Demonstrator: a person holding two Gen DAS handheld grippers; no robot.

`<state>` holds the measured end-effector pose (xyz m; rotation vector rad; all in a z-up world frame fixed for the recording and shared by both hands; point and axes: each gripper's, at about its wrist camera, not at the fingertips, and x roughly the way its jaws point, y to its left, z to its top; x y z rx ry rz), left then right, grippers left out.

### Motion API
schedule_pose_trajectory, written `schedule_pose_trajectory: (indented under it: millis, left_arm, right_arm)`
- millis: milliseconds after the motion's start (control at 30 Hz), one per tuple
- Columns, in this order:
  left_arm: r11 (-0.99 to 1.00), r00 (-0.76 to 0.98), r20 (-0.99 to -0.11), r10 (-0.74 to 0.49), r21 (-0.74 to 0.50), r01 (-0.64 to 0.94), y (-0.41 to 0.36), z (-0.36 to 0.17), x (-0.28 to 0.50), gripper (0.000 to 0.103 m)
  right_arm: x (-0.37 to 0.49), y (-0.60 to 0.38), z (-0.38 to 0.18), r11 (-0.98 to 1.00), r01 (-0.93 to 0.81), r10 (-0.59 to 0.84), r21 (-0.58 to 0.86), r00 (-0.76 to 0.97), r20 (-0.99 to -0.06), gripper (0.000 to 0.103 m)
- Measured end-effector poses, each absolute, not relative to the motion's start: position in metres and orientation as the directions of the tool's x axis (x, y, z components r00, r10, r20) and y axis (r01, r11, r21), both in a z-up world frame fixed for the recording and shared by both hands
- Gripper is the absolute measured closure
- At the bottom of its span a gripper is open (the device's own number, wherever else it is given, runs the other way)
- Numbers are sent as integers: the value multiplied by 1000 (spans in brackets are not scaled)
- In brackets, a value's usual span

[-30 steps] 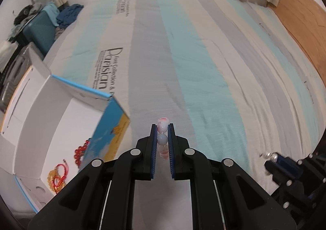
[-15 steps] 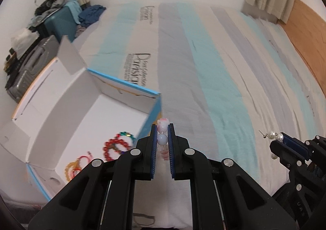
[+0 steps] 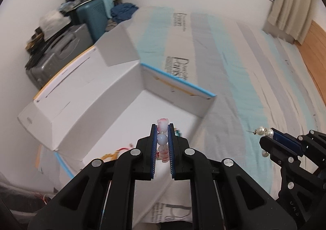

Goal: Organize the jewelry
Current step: 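Lift both items and carry them with both tools over the white box, then lower both items onto the box floor and open both tools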

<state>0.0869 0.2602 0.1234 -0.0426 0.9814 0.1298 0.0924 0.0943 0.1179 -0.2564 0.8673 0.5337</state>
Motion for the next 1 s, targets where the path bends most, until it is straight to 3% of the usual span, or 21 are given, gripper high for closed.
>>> schedule_pose_trajectory:
  millis: [500,1000]
  left_arm:
    - [971,456,-884,99,-15,-240,358,63,76,93]
    - [972,318,-945,71,-6,-235,382,2,90,93]
  right_arm:
    - [101,216,60,706,-708,364,-28,396,-843,93]
    - [111,261,-2,616,-785,255,-68,280,-926,93]
